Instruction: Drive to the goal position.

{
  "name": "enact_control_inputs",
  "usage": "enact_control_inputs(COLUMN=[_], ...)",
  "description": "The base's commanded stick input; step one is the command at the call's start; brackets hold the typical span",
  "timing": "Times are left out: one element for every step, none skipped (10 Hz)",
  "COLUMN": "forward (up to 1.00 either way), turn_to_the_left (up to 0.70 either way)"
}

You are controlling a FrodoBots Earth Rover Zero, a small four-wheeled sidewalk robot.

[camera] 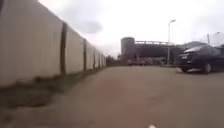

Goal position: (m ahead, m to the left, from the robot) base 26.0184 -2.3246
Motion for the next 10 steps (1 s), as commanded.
enact_control_inputs(forward=[1.00,1.00,1.00,1.00,1.00,1.00,1.00,1.00,1.00,1.00], turn_to_the_left=[0.00,0.00,0.00,0.00,0.00,-0.27,-0.27,-0.08,0.00,0.00])
